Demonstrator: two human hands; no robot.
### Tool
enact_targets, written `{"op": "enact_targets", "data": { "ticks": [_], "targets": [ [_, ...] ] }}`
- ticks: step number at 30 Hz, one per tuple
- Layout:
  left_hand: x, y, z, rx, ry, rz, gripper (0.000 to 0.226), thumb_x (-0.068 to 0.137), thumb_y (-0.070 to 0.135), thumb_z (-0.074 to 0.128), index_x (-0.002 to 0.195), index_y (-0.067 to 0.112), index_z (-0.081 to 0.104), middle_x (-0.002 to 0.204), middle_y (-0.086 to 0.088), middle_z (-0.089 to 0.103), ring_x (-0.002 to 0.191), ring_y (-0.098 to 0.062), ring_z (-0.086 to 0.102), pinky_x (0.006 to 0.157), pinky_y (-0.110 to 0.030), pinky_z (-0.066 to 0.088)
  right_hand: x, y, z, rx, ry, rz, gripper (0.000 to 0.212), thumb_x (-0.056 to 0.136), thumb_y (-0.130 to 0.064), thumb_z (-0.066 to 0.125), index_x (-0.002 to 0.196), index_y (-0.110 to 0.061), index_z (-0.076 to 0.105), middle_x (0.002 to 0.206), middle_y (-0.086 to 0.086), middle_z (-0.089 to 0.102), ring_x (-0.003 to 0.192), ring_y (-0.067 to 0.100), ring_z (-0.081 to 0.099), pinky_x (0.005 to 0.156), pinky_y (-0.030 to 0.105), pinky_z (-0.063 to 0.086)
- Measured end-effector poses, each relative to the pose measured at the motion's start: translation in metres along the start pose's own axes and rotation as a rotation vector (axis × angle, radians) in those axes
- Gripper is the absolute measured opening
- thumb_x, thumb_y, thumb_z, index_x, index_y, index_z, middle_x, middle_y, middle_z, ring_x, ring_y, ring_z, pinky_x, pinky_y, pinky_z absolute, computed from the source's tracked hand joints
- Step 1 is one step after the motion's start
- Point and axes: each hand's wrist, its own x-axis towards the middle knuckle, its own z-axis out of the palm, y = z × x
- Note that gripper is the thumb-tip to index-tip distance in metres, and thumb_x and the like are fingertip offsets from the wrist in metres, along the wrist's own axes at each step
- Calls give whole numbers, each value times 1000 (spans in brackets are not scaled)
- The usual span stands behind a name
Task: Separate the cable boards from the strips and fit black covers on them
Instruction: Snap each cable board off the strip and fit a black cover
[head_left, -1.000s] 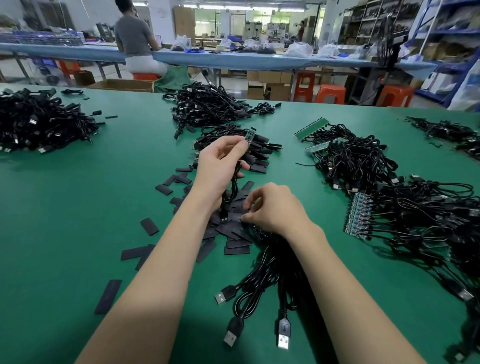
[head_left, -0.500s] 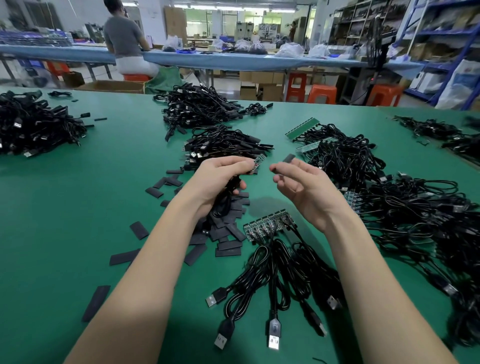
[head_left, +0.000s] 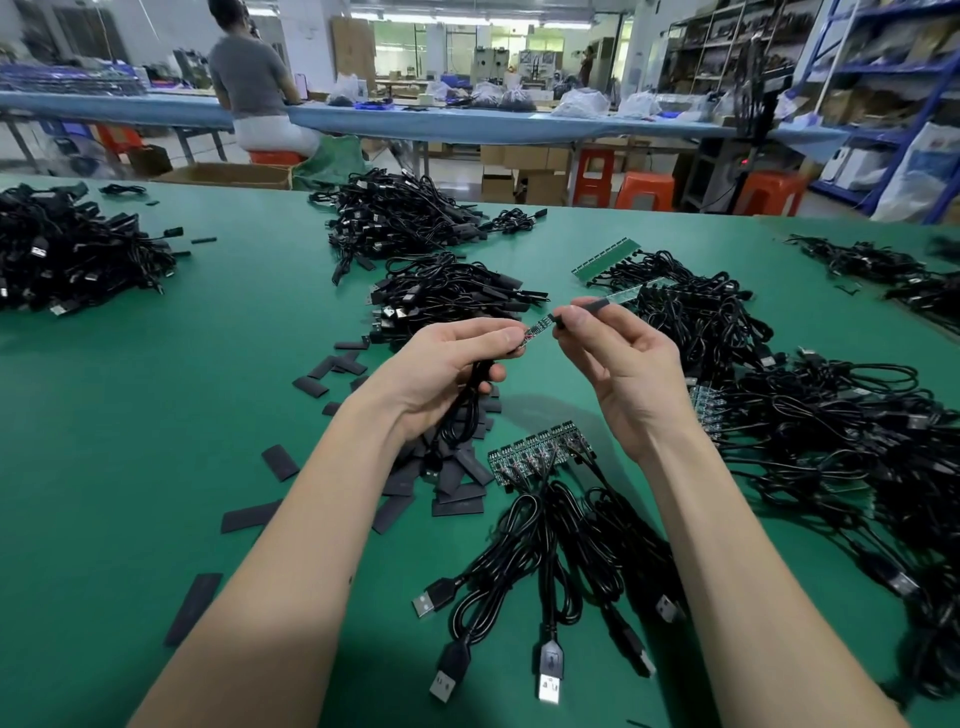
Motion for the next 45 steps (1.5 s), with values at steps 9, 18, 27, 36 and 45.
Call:
{"op": "enact_targets", "data": {
  "ticks": [9,18,27,36,45],
  "targets": [
    [-1,2,1,8,-7,17,10,85,16,74,86,18,64,76,5,71,54,-5,54,49,-15,42,-1,-1,3,35,-34,-15,18,71,-10,82,88,-13,77,87,5,77,84,11,71,80,18,55],
    [-9,8,-6,35,-76,21,32,74,20,77,79,20,45,76,1,70,51,-6,49,50,-15,42,-3,-3,-2,-41,-160,79,14,71,-11,80,84,-17,80,90,5,77,86,10,72,80,18,55],
    [-13,10,-11,118,-208,7,31,78,17,76,80,20,45,71,4,69,52,-4,50,53,-13,43,-7,-7,-6,-70,-332,132,17,75,-8,76,84,-22,80,97,4,78,90,8,71,81,18,55],
    [-9,3,2,32,-88,84,21,82,18,76,83,13,55,80,-2,71,62,-11,58,60,-19,50,-5,-6,0,-88,-265,99,14,72,-9,79,83,-17,79,92,7,77,81,12,72,77,18,55],
    [-3,-4,14,279,60,374,11,83,3,79,93,3,74,80,-12,76,74,-18,73,73,-23,57,-1,-4,-8,6,-87,146,7,72,-15,81,79,-16,81,93,6,76,80,9,70,75,14,55]
  ]
}}
